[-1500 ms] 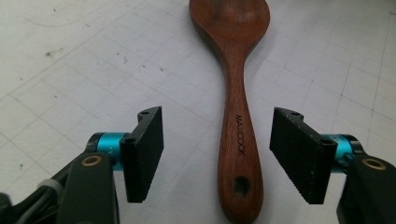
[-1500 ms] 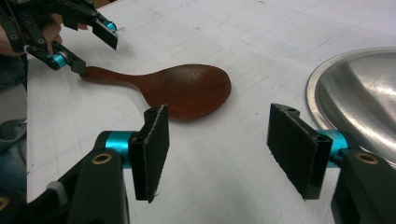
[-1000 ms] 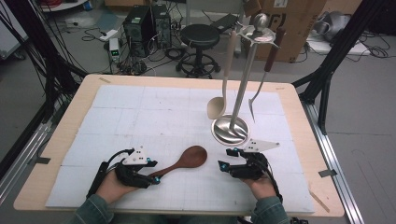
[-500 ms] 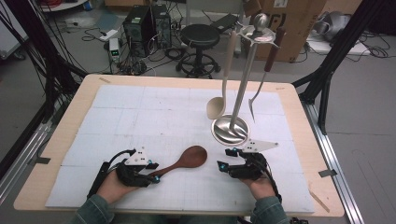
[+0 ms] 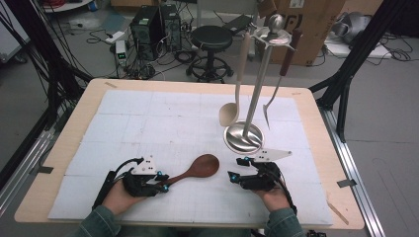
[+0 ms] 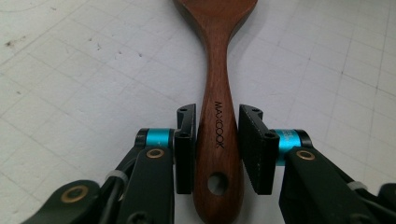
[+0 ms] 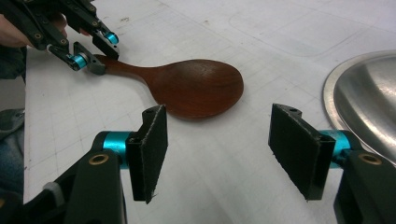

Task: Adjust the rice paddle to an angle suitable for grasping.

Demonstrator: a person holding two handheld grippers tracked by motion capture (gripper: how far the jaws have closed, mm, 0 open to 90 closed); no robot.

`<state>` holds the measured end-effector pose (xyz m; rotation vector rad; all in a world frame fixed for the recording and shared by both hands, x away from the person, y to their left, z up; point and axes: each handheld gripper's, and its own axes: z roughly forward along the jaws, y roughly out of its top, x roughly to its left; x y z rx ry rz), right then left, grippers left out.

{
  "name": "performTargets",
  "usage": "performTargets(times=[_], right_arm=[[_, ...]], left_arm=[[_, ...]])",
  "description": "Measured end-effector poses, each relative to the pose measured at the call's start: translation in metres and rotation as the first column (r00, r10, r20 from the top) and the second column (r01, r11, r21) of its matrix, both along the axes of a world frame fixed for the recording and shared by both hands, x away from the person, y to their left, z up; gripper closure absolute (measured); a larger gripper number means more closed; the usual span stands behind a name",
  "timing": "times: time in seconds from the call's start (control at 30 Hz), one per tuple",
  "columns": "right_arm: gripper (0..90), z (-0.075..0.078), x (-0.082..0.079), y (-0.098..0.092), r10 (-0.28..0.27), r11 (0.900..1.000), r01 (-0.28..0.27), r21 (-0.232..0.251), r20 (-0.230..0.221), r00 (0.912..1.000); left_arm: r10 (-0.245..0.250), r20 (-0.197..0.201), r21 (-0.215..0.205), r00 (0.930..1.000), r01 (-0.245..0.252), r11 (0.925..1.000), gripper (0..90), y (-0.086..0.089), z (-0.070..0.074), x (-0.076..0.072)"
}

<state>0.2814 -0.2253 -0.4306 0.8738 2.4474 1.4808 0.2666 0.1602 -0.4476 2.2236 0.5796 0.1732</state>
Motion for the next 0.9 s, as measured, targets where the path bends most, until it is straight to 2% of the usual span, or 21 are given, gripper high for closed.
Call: performTargets(times=[0.33,0.5,0.9], right_arm=[[36.5,0.002,-0.002,0.011,0.036,0.999,-0.036,-0.008,0.01,0.9993],[36.1,0.003,-0.002,0.018,0.061,0.998,-0.061,-0.007,0.016,0.998],[34.4,0.004,-0.003,0.035,0.12,0.993,-0.12,-0.017,0.022,0.9925]], left_arm=[[-0.021,-0.003,-0.033,0.9998,0.021,0.9992,68.7,0.001,0.006,-0.001],[-0.043,0.008,-0.043,0.999,0.043,0.9981,68.8,-0.002,0.01,-0.003],[-0.084,0.009,-0.071,0.9964,0.084,0.9939,68.9,-0.008,0.016,-0.007]])
